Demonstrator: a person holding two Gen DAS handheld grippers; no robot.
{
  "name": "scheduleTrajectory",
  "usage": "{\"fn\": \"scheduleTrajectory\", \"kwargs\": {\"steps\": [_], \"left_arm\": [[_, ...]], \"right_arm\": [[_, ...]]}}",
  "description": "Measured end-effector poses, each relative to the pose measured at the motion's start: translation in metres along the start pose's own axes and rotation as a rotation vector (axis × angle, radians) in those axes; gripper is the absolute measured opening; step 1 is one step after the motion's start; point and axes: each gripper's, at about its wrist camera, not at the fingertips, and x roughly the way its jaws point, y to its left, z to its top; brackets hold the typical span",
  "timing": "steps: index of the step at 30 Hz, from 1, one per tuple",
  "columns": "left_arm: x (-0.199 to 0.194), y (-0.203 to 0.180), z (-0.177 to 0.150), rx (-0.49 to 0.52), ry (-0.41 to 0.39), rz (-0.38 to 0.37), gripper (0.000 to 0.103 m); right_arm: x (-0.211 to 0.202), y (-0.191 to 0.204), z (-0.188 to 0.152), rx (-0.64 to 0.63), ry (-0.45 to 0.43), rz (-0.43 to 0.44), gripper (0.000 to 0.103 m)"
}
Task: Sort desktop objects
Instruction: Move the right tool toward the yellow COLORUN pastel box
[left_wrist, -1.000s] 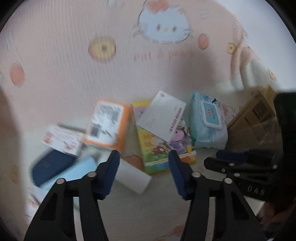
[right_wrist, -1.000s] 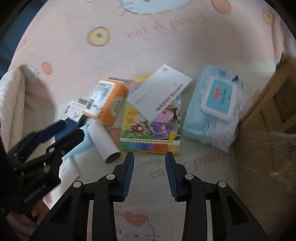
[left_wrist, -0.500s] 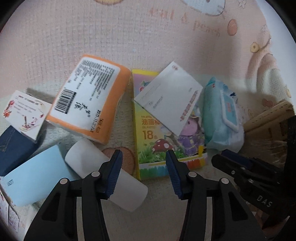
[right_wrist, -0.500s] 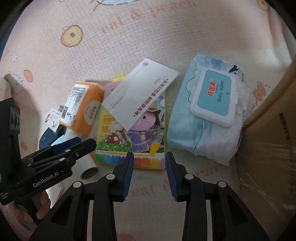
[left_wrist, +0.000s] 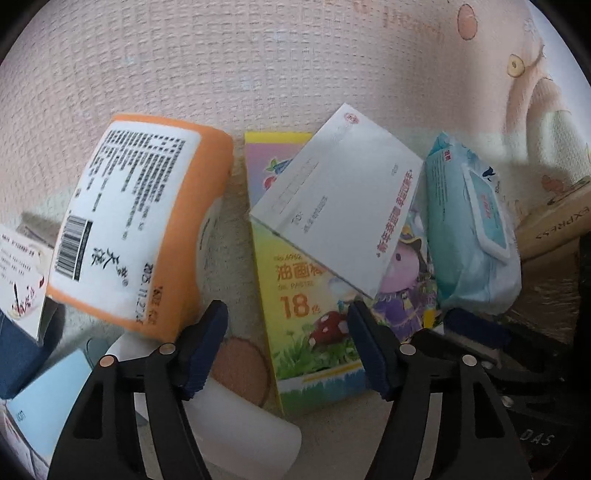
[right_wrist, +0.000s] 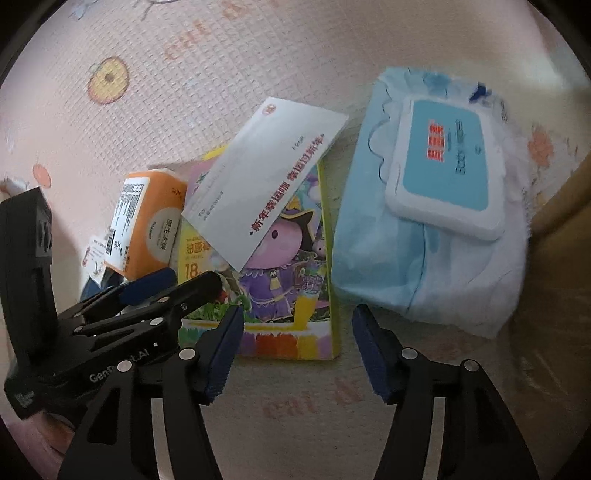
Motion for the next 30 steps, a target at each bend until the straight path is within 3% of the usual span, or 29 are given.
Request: {"fn": "scheduleTrajectory", "kwargs": {"steps": [7, 10, 13, 22, 27, 30], "left_arm": [[-0.001, -0.001, 0.004, -0.056, 0.013, 0.015, 0.073], [-0.006, 0.003, -0.004, -0.109, 0.041, -0.009, 0.073], [-0.01, 0.0, -0.009, -0.098, 0.05, -0.039, 0.073], [-0.005, -0.005, 0.025, -0.055, -0.031, 0.024, 0.073], [0.001, -0.013, 0.023, -0.064, -0.044, 0.005, 0.068], [0.005, -0.02, 0.002, -0.051, -0.072, 0.016, 0.065]], "right_arm": [[0.007, -0.013, -0.002, 0.081, 0.002, 0.047, 0.059], [0.005, -0.015, -0.004, 0.09, -0.012, 0.073, 0.059], [0.004, -0.019, -0.004, 0.121, -0.008, 0.102, 0.059], [0.015, -0.016, 0.007, 0.171, -0.02, 0.176, 0.062], [0.015, -0.021, 0.003, 0.189, -0.038, 0.22, 0.062], [0.015, -0.017, -0.001, 0.161, -0.037, 0.188, 0.047]]}}
